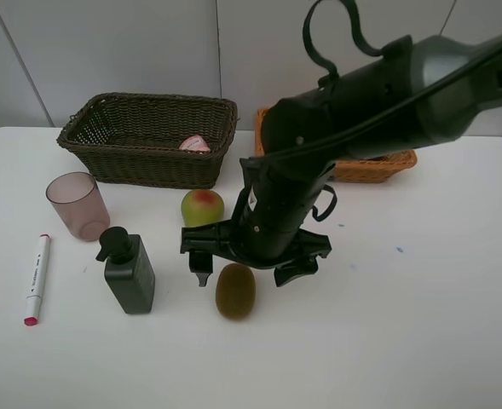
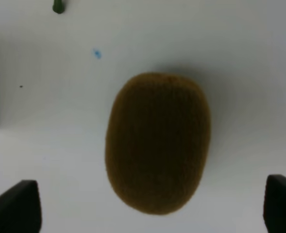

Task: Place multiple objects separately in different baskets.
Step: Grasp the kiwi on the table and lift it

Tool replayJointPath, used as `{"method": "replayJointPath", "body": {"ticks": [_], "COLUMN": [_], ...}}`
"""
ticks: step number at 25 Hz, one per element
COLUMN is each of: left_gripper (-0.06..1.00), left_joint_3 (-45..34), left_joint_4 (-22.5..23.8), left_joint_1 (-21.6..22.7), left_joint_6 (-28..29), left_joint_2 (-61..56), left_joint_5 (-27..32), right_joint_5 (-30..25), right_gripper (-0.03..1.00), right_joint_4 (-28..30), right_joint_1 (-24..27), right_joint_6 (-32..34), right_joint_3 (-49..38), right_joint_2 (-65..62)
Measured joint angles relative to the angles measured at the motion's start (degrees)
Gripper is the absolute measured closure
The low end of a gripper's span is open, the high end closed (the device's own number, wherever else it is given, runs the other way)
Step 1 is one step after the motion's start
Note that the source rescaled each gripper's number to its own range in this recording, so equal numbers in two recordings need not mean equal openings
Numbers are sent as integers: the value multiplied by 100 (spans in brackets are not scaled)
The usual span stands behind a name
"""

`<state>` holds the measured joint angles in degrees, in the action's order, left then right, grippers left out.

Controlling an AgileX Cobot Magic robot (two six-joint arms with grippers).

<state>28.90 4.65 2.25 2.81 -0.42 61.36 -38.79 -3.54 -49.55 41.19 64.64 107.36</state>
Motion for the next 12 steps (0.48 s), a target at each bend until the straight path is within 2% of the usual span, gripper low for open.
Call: {"method": "replayJointPath", "body": {"ticks": [12], "left_gripper": [5], "left_joint_3": [0], "left_joint_4": [0], "left_joint_1": [0], "left_joint_6": [0], "left_joint_2": [0], "left_joint_5": [0], "right_joint_5": [79], "right_gripper": [-3], "right_joint_4": [-82], "right_joint_1": [-116], "right_joint_6": [0], "right_joint_3": [60], "right_joint_2": [258]}}
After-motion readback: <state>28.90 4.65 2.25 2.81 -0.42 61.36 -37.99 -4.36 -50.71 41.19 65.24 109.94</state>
